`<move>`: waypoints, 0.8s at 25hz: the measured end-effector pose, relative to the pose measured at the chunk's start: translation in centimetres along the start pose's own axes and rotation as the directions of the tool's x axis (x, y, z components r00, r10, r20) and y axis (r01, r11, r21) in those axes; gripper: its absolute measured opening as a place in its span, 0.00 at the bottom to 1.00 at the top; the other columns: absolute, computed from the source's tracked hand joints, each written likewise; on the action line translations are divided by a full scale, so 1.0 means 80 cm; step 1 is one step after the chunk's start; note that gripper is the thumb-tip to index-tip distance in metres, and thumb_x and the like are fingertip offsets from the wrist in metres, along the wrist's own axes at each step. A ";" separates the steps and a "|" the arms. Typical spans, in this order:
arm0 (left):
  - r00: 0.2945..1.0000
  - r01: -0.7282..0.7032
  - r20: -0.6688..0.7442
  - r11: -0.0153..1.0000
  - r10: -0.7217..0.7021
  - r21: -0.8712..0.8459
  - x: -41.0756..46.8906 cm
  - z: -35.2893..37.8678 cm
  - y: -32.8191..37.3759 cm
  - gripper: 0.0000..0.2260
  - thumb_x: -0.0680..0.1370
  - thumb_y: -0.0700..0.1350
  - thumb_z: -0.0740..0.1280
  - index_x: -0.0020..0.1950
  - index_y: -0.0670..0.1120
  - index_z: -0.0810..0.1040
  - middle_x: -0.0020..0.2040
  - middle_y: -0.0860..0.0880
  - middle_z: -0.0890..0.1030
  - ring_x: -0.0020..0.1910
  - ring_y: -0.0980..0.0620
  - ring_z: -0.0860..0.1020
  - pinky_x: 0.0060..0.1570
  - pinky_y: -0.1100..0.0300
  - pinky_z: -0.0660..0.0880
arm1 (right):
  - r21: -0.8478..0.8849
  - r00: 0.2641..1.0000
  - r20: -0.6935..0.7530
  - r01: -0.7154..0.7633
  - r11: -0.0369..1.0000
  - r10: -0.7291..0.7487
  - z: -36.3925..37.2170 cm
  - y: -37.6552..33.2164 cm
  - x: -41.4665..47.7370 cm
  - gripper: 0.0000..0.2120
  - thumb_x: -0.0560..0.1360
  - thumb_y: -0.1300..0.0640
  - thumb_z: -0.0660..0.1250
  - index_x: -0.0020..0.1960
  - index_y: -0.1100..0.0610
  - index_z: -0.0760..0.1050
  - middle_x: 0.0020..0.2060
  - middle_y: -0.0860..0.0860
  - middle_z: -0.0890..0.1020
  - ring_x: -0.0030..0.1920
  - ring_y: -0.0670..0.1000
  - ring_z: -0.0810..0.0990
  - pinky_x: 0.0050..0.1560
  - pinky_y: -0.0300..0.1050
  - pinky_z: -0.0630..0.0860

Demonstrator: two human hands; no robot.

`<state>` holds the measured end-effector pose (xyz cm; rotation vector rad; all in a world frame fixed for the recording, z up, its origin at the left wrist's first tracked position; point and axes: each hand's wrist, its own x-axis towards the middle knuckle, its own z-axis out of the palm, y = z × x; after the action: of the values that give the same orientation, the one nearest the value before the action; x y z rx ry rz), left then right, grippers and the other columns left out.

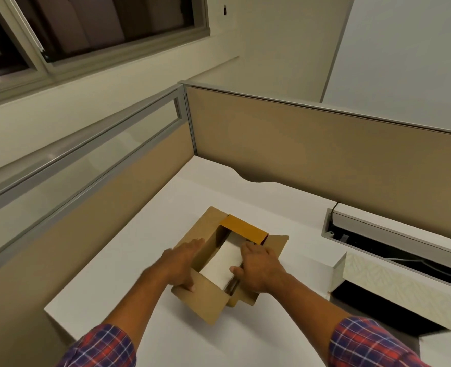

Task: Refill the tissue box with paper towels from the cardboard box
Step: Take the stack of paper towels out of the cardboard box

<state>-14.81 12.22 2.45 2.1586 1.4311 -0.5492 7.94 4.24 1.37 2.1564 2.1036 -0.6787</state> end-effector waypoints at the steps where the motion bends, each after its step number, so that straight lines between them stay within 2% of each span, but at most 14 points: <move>1: 0.999 0.006 -0.032 1.000 -0.007 -0.014 -0.001 0.008 -0.002 0.57 0.70 0.49 0.84 0.87 0.56 0.48 0.87 0.48 0.59 0.82 0.36 0.63 0.78 0.39 0.67 | 0.008 0.999 -0.034 -0.011 1.000 0.012 -0.001 0.006 0.007 0.37 0.81 0.36 0.57 0.81 0.59 0.59 0.80 0.58 0.65 0.79 0.61 0.63 0.80 0.61 0.59; 4: 0.998 -0.005 -0.055 0.998 0.001 -0.066 0.001 0.023 -0.006 0.56 0.71 0.48 0.83 0.87 0.56 0.48 0.87 0.49 0.57 0.83 0.38 0.62 0.81 0.40 0.63 | 0.050 0.992 -0.104 -0.062 0.997 0.067 -0.007 0.022 0.031 0.44 0.81 0.36 0.58 0.84 0.59 0.43 0.85 0.59 0.46 0.85 0.62 0.45 0.82 0.61 0.51; 6: 0.998 -0.010 -0.062 0.993 0.003 -0.119 0.004 0.026 -0.009 0.56 0.71 0.46 0.84 0.87 0.56 0.48 0.87 0.49 0.57 0.83 0.38 0.63 0.81 0.40 0.64 | 0.094 0.988 -0.102 -0.110 0.989 0.120 -0.011 0.030 0.046 0.46 0.81 0.37 0.59 0.84 0.59 0.40 0.85 0.59 0.42 0.84 0.62 0.42 0.82 0.60 0.51; 10: 0.996 -0.015 -0.093 0.988 0.001 -0.152 0.005 0.037 -0.011 0.57 0.70 0.49 0.84 0.87 0.57 0.48 0.87 0.50 0.58 0.83 0.40 0.65 0.80 0.42 0.66 | 0.243 0.973 -0.052 -0.208 0.948 0.227 -0.014 0.040 0.073 0.44 0.81 0.36 0.59 0.84 0.61 0.44 0.85 0.59 0.49 0.84 0.63 0.51 0.81 0.59 0.58; 15: 0.980 -0.033 -0.195 0.939 -0.037 -0.344 0.007 0.069 -0.009 0.55 0.70 0.44 0.84 0.86 0.58 0.51 0.87 0.52 0.59 0.81 0.41 0.67 0.76 0.49 0.73 | 0.363 0.962 0.025 -0.262 0.894 0.272 -0.001 0.055 0.094 0.35 0.82 0.38 0.59 0.80 0.60 0.59 0.80 0.60 0.64 0.78 0.62 0.66 0.77 0.60 0.67; 18: 0.973 -0.070 -0.228 0.921 -0.021 -0.384 0.006 0.073 -0.008 0.53 0.72 0.44 0.83 0.86 0.57 0.52 0.87 0.52 0.59 0.82 0.43 0.65 0.76 0.52 0.71 | 0.449 0.966 0.024 -0.242 0.860 0.259 -0.002 0.067 0.094 0.27 0.83 0.44 0.62 0.74 0.60 0.65 0.75 0.59 0.70 0.71 0.60 0.73 0.72 0.58 0.73; 20: 0.985 -0.040 -0.174 0.949 -0.016 -0.314 0.004 0.063 -0.006 0.55 0.71 0.50 0.83 0.87 0.57 0.48 0.88 0.52 0.55 0.85 0.42 0.60 0.80 0.47 0.64 | 0.378 0.976 -0.007 -0.199 0.904 0.218 -0.001 0.070 0.085 0.28 0.82 0.43 0.63 0.75 0.58 0.64 0.76 0.58 0.69 0.72 0.60 0.72 0.74 0.59 0.71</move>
<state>-15.43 9.59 -1.87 1.9920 1.4813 -0.1138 13.22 10.22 -2.34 2.5678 1.8427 -1.0904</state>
